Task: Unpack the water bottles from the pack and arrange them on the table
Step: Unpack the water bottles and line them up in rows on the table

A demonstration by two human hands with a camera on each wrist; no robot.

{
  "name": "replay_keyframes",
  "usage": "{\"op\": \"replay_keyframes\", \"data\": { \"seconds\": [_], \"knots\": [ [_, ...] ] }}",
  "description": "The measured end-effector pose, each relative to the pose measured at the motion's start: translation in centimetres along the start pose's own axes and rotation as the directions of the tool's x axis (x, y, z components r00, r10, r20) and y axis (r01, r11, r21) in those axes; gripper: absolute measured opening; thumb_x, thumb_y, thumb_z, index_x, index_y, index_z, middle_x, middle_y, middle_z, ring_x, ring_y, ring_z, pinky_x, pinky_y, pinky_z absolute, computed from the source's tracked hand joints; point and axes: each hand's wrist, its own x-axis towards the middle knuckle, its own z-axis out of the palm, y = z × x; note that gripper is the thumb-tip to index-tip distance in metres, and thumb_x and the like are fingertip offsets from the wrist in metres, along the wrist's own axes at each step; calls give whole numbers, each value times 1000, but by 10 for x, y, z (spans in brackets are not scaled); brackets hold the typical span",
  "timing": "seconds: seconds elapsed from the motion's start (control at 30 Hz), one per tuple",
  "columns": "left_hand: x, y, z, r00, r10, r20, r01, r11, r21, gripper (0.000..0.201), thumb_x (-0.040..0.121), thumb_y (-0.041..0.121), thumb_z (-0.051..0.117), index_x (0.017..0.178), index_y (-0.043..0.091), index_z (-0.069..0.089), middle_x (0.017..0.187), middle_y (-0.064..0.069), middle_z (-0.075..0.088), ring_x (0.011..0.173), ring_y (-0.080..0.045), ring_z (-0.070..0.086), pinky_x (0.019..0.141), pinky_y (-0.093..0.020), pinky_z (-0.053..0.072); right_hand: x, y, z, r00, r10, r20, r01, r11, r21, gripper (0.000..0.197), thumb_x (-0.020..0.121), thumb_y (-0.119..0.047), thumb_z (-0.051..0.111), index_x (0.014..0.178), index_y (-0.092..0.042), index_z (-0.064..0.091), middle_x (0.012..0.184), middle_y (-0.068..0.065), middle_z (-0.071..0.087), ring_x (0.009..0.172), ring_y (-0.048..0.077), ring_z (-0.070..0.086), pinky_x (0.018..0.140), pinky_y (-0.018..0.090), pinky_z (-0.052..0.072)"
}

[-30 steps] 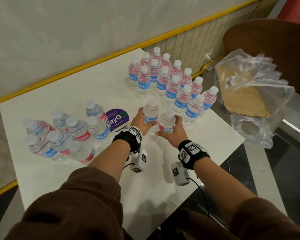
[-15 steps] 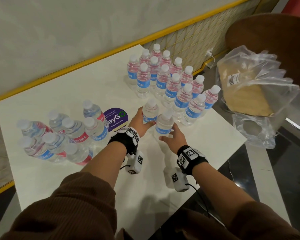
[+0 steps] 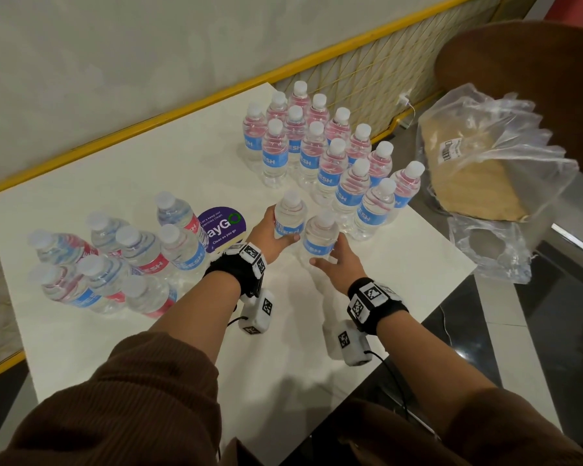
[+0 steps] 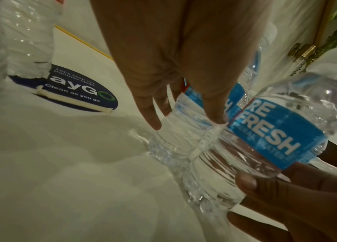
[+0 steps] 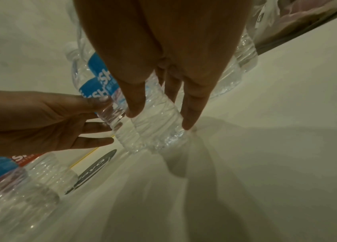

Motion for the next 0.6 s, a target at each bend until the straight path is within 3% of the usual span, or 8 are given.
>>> {"op": "replay_keyframes", "data": {
  "seconds": [0.1, 0.23, 0.4, 0.6],
  "knots": [
    [-1, -3, 3, 1000, -14, -20, 13, 998, -65, 81, 82, 11, 70, 145, 13, 20, 143, -6, 44, 127, -21, 47, 99, -27, 39, -1, -2, -3, 999, -34, 30, 34, 999, -7, 76, 85, -13, 67, 145, -20, 22, 142, 3, 45, 130, 22, 44, 97, 25, 36],
    [-5, -8, 14, 996, -84, -37, 80, 993, -92, 91, 74, 3, 75, 144, 9, 18, 146, -10, 39, 129, -25, 45, 103, -33, 40, 1, -8, 0, 997, -71, -44, 74, 995, 62, 81, 74, -11, 77, 141, -17, 30, 137, 5, 44, 122, 20, 48, 96, 27, 41],
    [-2, -14, 27, 983, -90, -163, 99, 994, 49, 69, 73, 17, 78, 131, 5, 42, 131, -14, 53, 122, -29, 52, 102, -40, 43, 1, 3, 7, 996, -22, -81, 23, 1000, 6, 79, 72, -17, 79, 138, -16, 35, 134, 8, 45, 115, 21, 51, 91, 27, 43],
    [12, -17, 19, 983, -104, -154, 113, 992, 54, 61, 82, 19, 71, 134, 9, 40, 130, -12, 55, 118, -30, 53, 99, -36, 42, 7, 11, 5, 994, 75, -80, -80, 995, -57, 59, 81, -24, 71, 133, -19, 45, 127, 4, 57, 103, 21, 60, 84, 25, 43]
  ]
}}
